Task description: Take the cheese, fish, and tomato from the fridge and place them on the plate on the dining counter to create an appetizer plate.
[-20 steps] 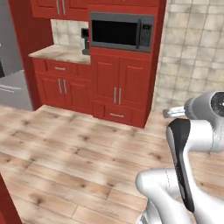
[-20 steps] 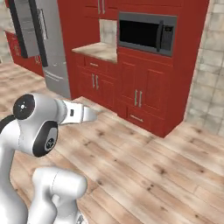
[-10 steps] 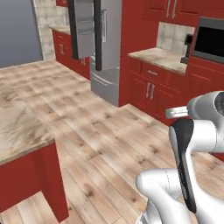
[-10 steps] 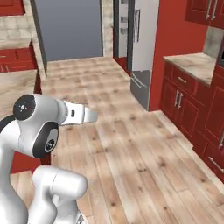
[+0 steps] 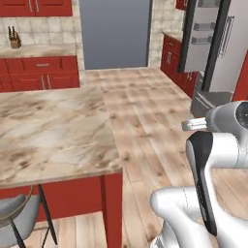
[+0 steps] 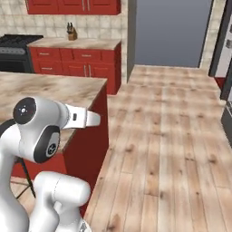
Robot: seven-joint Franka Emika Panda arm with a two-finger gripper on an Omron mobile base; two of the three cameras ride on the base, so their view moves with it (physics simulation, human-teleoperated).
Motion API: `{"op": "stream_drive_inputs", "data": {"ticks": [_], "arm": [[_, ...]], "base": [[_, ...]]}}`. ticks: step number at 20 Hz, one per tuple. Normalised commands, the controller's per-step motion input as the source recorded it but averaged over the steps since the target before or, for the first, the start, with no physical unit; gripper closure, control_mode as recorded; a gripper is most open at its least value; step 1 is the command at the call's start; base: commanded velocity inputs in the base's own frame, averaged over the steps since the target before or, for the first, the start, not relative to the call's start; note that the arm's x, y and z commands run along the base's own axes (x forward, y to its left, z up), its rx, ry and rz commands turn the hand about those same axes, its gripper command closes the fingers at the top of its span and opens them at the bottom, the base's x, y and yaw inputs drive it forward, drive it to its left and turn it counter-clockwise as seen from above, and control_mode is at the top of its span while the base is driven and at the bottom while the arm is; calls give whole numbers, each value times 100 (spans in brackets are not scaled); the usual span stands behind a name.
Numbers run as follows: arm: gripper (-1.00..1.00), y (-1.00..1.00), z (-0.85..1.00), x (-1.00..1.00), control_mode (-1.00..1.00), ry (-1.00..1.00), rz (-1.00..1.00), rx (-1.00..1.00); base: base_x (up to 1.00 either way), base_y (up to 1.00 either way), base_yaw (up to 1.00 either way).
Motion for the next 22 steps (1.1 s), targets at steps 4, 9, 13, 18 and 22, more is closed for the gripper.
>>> {"op": "stream_drive_inputs", "data": {"ticks": [4, 9, 13, 18, 22], "arm": [[-100, 0, 0, 0, 100, 0, 0, 0], [-100, 0, 0, 0, 100, 0, 0, 0], [-100, 0, 0, 0, 100, 0, 0, 0], [-100, 0, 0, 0, 100, 0, 0, 0], [-100, 0, 0, 0, 100, 0, 0, 0]], "base": [[82, -99, 32], [56, -100, 22], [62, -97, 16], [96, -68, 9], [76, -33, -7]]}}
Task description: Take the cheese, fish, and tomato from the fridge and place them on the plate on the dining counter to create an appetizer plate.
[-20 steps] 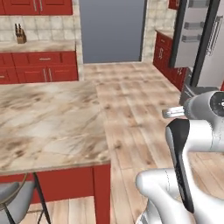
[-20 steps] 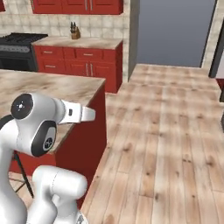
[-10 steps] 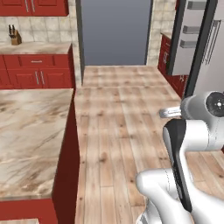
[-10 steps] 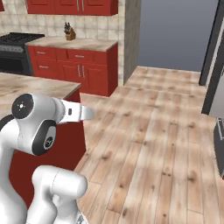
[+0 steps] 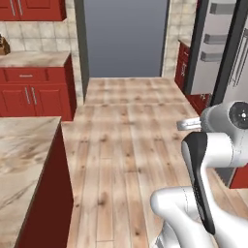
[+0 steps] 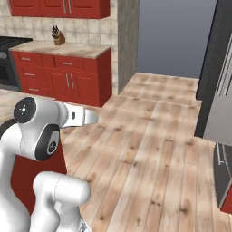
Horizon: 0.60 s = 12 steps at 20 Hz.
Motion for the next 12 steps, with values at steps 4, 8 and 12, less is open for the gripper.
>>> {"op": "stream_drive_inputs", "data": {"ticks": [4, 8, 12], "arm": [[-100, 0, 0, 0, 100, 0, 0, 0], [-100, 0, 0, 0, 100, 0, 0, 0], [-100, 0, 0, 0, 100, 0, 0, 0]], "base": [[47, -26, -33], [31, -10, -48], [65, 17, -51]]}}
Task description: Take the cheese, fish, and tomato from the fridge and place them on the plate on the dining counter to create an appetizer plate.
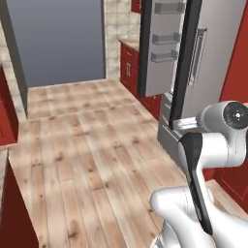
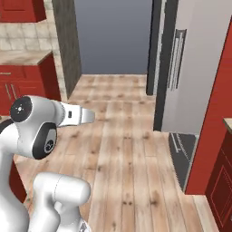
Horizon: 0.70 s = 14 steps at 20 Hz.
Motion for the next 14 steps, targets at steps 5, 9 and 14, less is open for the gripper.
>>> {"op": "stream_drive_inputs", "data": {"ticks": [5, 9, 14], "arm": [[-100, 0, 0, 0, 100, 0, 0, 0], [-100, 0, 0, 0, 100, 0, 0, 0], [-100, 0, 0, 0, 100, 0, 0, 0]], "base": [[99, 62, -45], [100, 89, -41], [79, 80, -42]]}}
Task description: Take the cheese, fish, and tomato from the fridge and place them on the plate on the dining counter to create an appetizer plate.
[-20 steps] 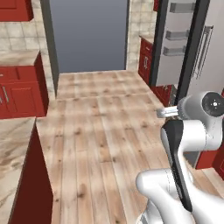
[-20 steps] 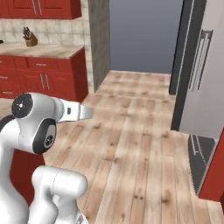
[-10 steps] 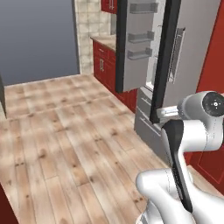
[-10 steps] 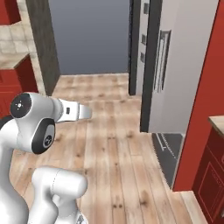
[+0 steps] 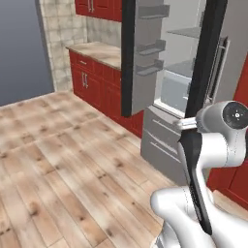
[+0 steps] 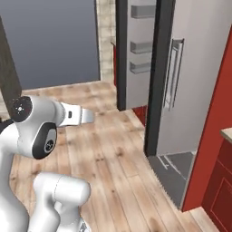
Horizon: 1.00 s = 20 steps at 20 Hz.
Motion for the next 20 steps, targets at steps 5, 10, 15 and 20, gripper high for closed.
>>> {"op": "stream_drive_inputs", "data": {"ticks": [5, 10, 15, 20], "arm": [[-100, 0, 0, 0, 100, 0, 0, 0], [-100, 0, 0, 0, 100, 0, 0, 0], [-100, 0, 0, 0, 100, 0, 0, 0], [-100, 0, 0, 0, 100, 0, 0, 0]], "base": [[43, 30, -55], [28, 38, -65], [26, 89, -64], [16, 100, -53]]}}
